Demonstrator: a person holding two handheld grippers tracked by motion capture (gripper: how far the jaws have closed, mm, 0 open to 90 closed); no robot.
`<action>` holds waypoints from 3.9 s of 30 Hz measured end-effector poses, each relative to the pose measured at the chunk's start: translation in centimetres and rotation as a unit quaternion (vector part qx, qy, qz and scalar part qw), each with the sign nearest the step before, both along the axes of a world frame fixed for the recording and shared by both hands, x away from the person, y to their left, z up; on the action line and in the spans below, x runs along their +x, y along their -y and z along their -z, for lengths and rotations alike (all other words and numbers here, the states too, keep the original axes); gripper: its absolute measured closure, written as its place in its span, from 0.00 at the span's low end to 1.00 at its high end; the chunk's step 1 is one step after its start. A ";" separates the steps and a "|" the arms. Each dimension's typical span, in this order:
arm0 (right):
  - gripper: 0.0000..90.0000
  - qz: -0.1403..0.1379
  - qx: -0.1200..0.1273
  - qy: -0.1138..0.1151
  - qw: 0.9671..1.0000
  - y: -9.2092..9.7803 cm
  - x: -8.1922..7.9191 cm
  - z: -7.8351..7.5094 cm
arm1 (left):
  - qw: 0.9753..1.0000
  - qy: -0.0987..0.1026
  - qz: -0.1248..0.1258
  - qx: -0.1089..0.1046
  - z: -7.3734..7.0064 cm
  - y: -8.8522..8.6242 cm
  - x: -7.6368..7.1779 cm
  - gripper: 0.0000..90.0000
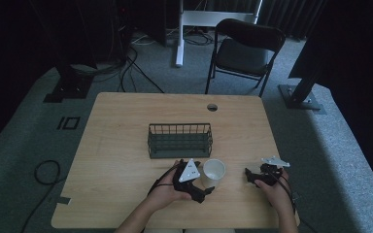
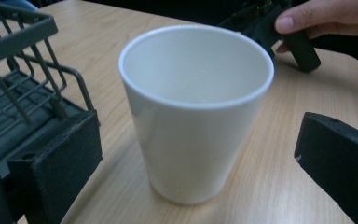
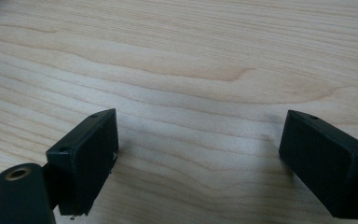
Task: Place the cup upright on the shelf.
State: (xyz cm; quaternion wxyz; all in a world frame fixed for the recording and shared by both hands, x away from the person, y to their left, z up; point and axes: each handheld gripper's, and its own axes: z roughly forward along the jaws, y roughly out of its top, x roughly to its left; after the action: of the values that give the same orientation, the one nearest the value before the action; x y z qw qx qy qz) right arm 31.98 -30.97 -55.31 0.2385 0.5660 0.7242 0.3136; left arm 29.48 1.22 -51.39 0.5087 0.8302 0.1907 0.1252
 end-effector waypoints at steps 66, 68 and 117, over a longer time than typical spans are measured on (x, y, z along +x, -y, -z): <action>0.13 -0.003 0.000 0.000 1.000 0.1 0.0 0.0 | 0.997 0.060 -0.016 -0.043 -5.6 1.6 1.4 0.22; 0.13 -0.004 0.000 0.000 1.000 0.1 0.0 0.0 | 0.997 0.061 -0.018 -0.047 -6.1 1.5 1.5 0.22; 0.13 -0.003 0.000 0.001 1.000 0.1 0.0 0.0 | 0.944 0.086 -0.298 -0.116 -9.4 -2.3 9.1 0.22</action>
State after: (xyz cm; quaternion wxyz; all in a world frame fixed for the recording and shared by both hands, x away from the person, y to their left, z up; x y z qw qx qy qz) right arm 32.02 -31.02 -55.31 0.2377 0.5633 0.7260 0.3148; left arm 38.56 3.51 -41.96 0.5557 0.6568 0.3978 0.3185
